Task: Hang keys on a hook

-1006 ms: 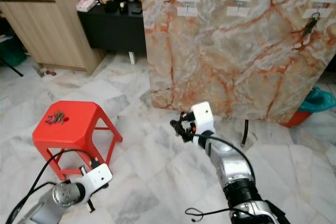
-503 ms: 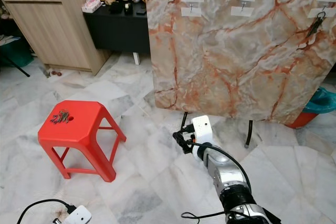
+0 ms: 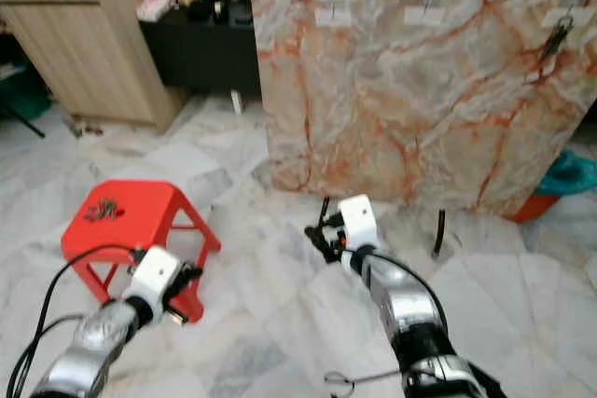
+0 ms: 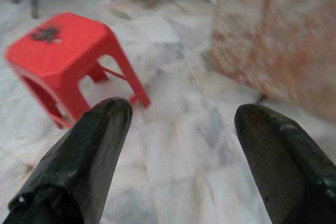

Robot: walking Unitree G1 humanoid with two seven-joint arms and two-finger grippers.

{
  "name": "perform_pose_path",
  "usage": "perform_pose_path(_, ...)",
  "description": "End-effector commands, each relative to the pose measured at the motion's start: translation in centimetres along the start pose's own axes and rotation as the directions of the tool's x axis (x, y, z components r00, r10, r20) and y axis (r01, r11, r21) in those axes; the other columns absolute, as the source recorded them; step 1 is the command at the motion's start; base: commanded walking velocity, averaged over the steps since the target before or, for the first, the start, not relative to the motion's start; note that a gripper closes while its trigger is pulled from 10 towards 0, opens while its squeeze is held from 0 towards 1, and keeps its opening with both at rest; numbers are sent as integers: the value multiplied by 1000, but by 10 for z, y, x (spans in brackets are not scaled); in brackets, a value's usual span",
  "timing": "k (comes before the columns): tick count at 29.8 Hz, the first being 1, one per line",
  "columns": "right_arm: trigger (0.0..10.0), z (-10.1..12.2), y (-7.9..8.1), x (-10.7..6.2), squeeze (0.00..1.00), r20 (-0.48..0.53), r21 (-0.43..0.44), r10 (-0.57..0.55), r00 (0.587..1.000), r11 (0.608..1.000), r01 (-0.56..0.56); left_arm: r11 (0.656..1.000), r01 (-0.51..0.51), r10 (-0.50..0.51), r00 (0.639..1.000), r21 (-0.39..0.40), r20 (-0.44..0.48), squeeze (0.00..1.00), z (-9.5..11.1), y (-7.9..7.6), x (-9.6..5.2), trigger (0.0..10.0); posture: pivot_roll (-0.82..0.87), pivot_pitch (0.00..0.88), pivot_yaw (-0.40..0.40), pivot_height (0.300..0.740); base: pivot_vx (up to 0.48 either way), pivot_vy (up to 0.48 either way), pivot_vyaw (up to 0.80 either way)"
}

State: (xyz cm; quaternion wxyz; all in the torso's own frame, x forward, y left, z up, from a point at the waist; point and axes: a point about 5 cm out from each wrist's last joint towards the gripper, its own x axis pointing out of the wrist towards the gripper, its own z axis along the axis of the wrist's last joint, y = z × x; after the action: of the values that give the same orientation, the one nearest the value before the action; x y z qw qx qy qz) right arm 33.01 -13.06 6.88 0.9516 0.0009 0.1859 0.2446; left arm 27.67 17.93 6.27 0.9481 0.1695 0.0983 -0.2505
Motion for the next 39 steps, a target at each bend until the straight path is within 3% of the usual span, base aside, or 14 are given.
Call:
perform_pose_path(1,10000,11,6,1,0,35,-43,50,998,998,-49,998,37,-41,996,41,85,0,24,3,0,10000,140,61,32,740,0,0,0)
perform_pose_path(3,10000,21,10,-2,0,67,-110,119,991,988,-111,993,34,-55,978,109,199,0,57,6,4,10000,136,52,29,740,0,0,0)
perform_pose_path(4,10000,21,10,-2,0,67,-110,119,991,988,-111,993,34,-55,978,109,199,0,57,6,4,10000,136,52,29,740,0,0,0)
perform_pose_path(5,10000,30,11,-5,0,105,-144,158,982,979,-142,993,25,-53,966,111,252,0,73,9,7,10000,135,49,28,740,0,0,0)
perform_pose_path(7,10000,39,10,-9,0,146,-166,182,972,973,-157,994,23,-54,953,107,297,0,87,9,8,10000,132,43,24,740,0,0,0)
perform_pose_path(10,10000,59,3,-18,0,223,-186,186,957,972,-145,988,94,-131,934,125,333,0,106,0,8,10000,122,41,26,740,0,0,0)
perform_pose_path(17,10000,76,9,-29,0,320,-245,247,915,954,-172,967,192,-240,909,170,340,0,119,-16,7,10000,123,47,28,740,0,0,0)
perform_pose_path(26,10000,64,16,-28,0,246,-315,276,929,929,-193,944,260,-316,888,203,333,0,128,-28,4,10000,125,54,30,740,0,0,0)
perform_pose_path(31,10000,65,19,-27,0,244,-266,294,924,937,-227,928,313,-366,873,205,322,0,129,-34,2,10000,128,57,29,740,0,0,0)
perform_pose_path(39,10000,66,25,-28,0,219,-295,349,911,914,-279,900,377,-427,865,220,264,0,120,-44,0,10000,126,61,30,740,0,0,0)
